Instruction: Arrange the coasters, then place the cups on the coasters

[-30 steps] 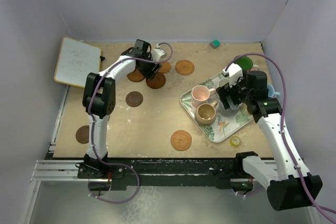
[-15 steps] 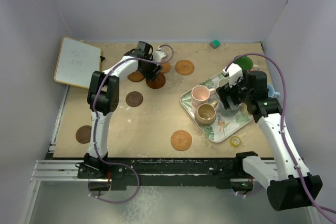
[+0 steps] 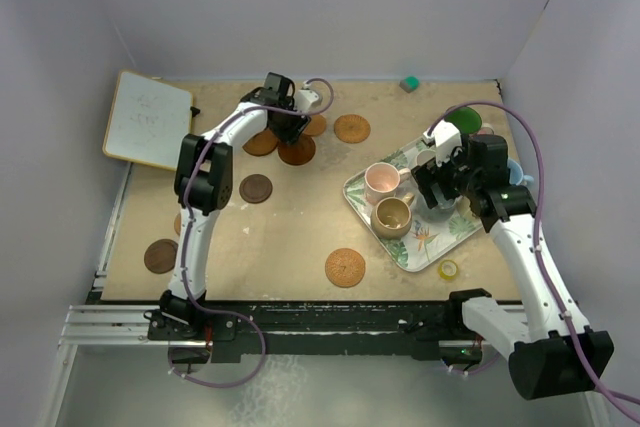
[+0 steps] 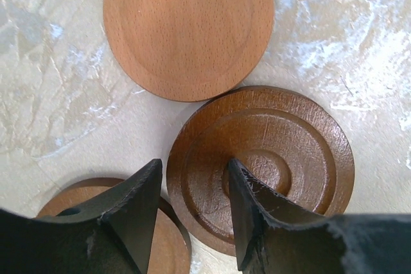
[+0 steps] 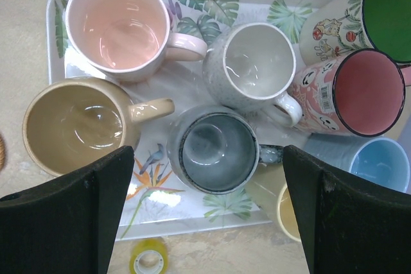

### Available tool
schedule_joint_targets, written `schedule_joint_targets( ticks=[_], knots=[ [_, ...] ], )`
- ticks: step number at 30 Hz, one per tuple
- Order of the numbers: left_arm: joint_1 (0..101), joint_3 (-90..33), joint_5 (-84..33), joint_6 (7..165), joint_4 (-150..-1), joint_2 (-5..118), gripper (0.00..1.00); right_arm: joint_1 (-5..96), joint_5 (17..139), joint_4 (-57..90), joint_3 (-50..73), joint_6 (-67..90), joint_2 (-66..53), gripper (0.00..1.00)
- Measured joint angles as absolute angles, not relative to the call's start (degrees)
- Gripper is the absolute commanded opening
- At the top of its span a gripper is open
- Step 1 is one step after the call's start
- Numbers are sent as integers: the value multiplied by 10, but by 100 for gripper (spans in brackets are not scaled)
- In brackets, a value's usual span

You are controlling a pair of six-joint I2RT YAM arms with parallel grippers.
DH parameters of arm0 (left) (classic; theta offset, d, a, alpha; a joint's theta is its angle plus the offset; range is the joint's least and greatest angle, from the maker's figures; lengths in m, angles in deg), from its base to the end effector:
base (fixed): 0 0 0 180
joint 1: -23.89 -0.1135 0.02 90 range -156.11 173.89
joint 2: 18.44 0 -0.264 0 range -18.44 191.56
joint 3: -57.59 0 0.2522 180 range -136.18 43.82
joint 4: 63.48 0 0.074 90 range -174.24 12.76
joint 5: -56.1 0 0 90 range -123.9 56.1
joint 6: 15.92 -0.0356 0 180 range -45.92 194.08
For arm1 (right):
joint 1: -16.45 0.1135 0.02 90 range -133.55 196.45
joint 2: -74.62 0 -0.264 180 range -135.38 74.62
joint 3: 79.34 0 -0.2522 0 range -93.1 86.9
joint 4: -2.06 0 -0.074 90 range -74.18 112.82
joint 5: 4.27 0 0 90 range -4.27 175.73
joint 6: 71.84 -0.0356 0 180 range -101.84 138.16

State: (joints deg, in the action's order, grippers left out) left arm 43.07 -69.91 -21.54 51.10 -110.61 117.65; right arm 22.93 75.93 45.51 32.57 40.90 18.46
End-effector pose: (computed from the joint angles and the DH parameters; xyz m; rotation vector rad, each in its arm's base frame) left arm 0.4894 -0.1783 0.1690 0.9875 2.3271 -0.2476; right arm 0.2107 0.0300 0.3279 -0.6301 2.0158 0.0120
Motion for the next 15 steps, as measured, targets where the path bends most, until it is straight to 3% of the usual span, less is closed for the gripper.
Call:
schedule_joint_targets(
  ticks=[10, 15],
  knots=[
    [431, -741, -237, 516, -1109, 1202, 42, 229, 762, 456, 326, 409, 174, 100],
    [431, -748, -237, 521, -1115, 1204, 48, 229, 762, 456, 326, 410, 173, 100]
  ],
)
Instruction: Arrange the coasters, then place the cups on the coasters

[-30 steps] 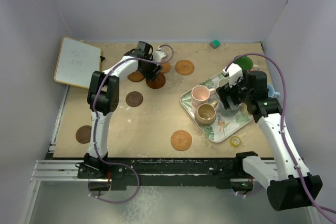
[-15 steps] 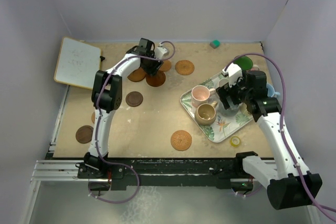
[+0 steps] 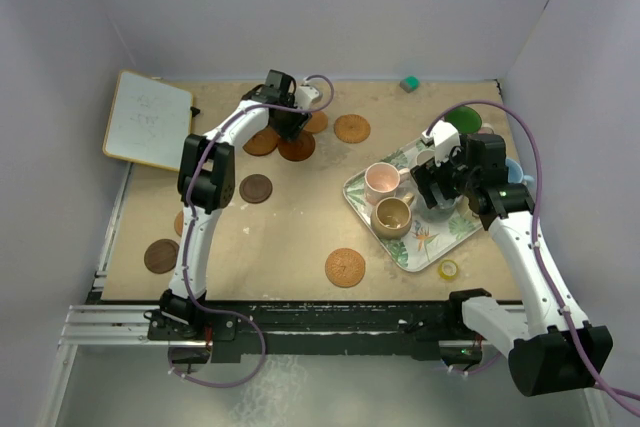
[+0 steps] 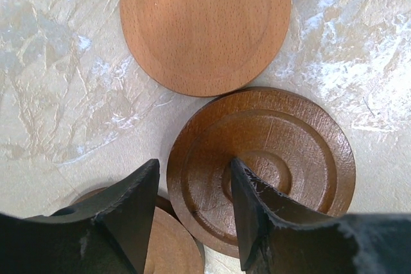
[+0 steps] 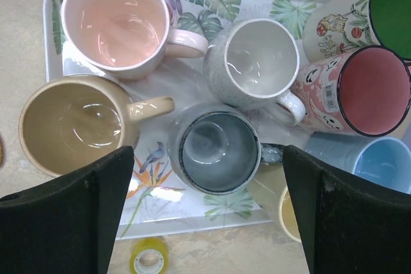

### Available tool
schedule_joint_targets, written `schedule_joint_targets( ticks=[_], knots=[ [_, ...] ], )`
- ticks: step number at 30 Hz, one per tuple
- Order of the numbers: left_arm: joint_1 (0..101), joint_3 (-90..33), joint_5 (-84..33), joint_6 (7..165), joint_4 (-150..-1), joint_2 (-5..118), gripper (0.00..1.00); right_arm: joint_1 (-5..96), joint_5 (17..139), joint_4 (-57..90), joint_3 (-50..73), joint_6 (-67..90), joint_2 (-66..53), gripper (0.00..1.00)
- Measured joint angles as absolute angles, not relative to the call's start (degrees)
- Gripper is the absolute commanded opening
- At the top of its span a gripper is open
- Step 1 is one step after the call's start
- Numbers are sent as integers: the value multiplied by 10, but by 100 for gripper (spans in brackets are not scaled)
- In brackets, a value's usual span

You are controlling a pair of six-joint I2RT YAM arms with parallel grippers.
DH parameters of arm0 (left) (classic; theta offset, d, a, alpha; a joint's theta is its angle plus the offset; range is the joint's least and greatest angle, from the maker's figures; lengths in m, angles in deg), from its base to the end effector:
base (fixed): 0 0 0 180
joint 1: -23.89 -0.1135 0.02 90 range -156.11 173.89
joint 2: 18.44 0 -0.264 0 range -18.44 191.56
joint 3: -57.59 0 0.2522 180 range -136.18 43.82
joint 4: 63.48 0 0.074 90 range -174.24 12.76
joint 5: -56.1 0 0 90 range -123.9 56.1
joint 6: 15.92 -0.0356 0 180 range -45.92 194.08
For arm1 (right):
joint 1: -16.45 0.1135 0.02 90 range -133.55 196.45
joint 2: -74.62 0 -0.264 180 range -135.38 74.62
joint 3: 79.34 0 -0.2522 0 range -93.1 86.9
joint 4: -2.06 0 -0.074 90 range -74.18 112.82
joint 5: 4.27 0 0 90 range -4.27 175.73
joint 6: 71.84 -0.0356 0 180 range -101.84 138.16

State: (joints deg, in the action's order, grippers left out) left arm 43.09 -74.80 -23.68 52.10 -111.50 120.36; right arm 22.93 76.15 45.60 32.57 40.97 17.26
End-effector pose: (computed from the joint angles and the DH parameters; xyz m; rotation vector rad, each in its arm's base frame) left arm 0.5010 -0.1811 0.1705 0.9500 2.3242 -0.2048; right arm 0.2150 0.0304 0.3236 -0.6333 2.0384 0.0118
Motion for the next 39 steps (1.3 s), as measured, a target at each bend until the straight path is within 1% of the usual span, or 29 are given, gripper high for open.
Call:
schedule_joint_targets(
  ticks=[4, 8, 14, 21, 30, 34, 39],
  knots=[
    [431, -748, -225, 527, -1115, 1203, 54, 229, 762, 456, 326, 410, 173, 100],
    [431, -747, -207, 541, -1112, 1202, 57, 229, 762, 456, 326, 411, 173, 100],
    [433, -764, -187, 564, -1113, 1200, 58, 229, 762, 457, 326, 411, 173, 100],
    [448, -850, -175, 584, -1101, 1218, 58, 229, 762, 457, 326, 412, 173, 100],
    [470, -910, -168, 607, -1077, 1291, 55, 229, 762, 458, 326, 412, 173, 100],
    [473, -929, -166, 617, -1077, 1324, 52, 229, 762, 458, 326, 412, 173, 100],
    [474, -933, -162, 624, -1070, 1328, 45, 229, 762, 459, 326, 412, 172, 100]
  ],
)
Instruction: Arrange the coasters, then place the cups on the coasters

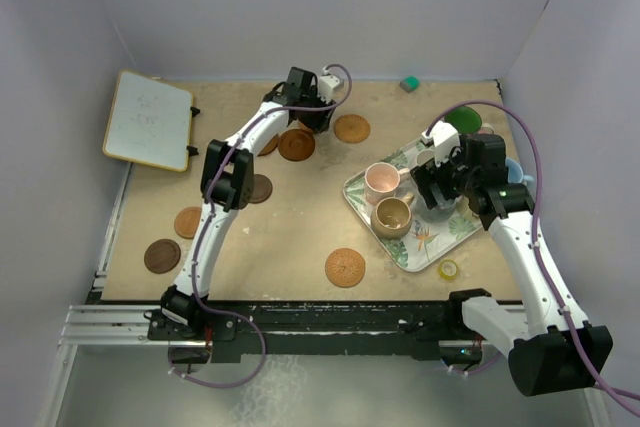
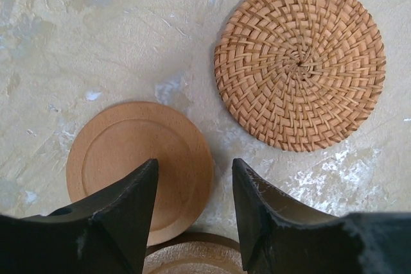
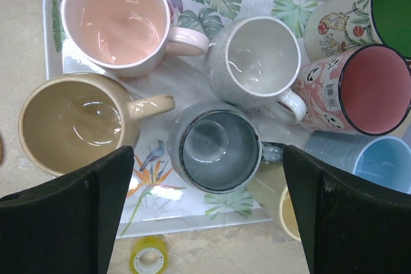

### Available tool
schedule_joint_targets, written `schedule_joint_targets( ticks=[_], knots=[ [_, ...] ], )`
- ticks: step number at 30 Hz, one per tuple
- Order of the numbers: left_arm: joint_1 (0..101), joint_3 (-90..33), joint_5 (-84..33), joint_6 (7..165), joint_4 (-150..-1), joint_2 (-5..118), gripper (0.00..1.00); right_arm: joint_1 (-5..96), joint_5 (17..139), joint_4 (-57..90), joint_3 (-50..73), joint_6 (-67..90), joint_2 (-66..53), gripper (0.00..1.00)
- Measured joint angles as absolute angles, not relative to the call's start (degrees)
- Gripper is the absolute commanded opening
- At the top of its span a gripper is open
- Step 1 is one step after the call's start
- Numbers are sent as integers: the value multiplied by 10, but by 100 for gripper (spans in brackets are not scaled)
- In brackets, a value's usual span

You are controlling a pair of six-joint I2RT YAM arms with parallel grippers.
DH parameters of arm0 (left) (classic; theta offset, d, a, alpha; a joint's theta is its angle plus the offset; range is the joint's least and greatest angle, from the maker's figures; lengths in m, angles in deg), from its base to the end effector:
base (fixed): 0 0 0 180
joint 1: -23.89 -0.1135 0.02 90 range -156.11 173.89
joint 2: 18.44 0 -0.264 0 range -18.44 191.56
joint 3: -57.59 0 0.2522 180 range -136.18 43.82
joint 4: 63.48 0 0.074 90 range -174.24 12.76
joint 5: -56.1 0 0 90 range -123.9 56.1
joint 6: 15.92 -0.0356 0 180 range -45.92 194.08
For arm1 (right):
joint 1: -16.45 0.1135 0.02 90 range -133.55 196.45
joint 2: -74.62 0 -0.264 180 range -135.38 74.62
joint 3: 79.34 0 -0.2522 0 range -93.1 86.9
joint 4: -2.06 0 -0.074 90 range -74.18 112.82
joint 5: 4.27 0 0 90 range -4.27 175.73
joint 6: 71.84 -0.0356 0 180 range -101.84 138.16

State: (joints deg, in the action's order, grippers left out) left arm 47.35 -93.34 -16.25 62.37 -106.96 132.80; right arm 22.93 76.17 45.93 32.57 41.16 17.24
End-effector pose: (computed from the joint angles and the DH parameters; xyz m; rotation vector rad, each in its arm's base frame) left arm 0.5292 -0.2414 0.1645 0.8512 2.1750 -0.4617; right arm 0.2148 0.0303 0.3230 -0.6376 2.0433 0.0107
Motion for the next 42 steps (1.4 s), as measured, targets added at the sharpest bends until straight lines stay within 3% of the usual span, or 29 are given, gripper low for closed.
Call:
schedule_joint_targets(
  ticks=[17, 42],
  knots=[
    [519, -844, -148, 598, -1029, 1287, 28, 229, 762, 460, 326, 412, 173, 100],
    [581, -370, -105, 573, -1021, 978, 23, 229, 763, 461, 326, 412, 174, 100]
  ],
)
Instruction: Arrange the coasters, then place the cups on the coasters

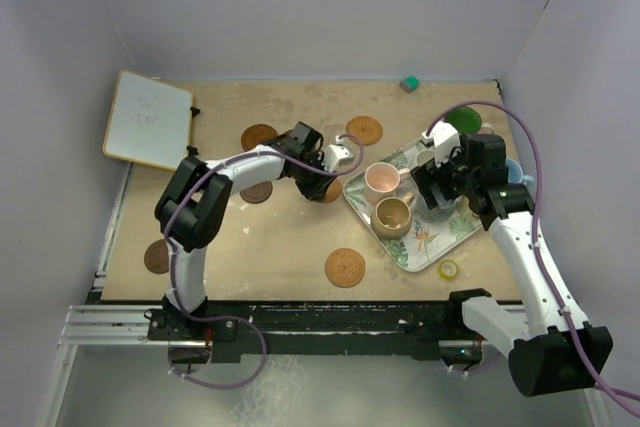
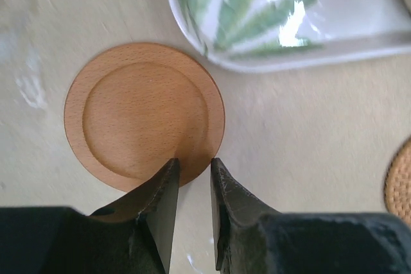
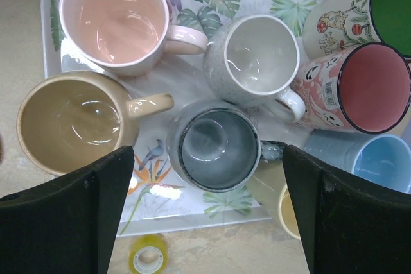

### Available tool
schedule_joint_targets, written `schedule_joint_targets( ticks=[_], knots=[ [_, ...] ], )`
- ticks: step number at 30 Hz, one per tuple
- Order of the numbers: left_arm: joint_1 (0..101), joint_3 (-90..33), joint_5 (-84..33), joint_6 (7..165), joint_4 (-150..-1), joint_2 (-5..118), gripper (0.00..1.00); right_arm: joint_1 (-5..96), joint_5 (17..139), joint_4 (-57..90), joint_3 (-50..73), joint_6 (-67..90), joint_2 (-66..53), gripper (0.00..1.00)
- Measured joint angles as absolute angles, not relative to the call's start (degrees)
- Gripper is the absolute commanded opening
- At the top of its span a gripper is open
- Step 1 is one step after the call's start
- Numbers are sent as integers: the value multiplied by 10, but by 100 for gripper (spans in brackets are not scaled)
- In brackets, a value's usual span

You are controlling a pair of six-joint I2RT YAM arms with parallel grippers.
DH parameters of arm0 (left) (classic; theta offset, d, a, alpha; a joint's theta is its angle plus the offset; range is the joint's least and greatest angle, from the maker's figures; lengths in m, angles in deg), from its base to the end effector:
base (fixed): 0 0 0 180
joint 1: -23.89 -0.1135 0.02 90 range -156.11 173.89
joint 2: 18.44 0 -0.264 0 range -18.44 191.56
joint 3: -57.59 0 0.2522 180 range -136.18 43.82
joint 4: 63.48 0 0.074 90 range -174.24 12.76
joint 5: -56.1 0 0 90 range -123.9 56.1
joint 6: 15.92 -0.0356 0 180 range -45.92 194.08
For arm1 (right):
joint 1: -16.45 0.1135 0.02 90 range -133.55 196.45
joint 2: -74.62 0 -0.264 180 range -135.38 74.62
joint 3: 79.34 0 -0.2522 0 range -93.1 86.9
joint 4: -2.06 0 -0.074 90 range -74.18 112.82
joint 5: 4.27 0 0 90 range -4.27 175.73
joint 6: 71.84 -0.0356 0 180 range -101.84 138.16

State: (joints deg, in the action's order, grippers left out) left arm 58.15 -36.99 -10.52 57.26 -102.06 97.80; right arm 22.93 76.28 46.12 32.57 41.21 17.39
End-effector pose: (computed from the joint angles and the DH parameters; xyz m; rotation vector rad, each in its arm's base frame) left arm 0.3425 -0.2504 0.1646 1.2591 2.3011 -0.6412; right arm 0.2141 0.0302 0.3233 -0.6377 2.0443 0.0083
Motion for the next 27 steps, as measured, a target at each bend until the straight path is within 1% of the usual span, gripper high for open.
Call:
schedule_joint_targets(
  ticks=[10, 19, 24, 27],
  knots=[
    [581, -234, -137, 520, -1068, 867, 22, 229, 773, 461, 326, 414, 174, 100],
    [581, -157, -173, 478, -1140, 791, 22, 229, 773, 461, 326, 414, 178, 100],
    [581, -116, -200, 457, -1199, 748, 25, 229, 773, 461, 326, 414, 178, 100],
    [581, -106, -211, 445, -1245, 737, 31, 229, 774, 461, 326, 414, 178, 100]
  ],
)
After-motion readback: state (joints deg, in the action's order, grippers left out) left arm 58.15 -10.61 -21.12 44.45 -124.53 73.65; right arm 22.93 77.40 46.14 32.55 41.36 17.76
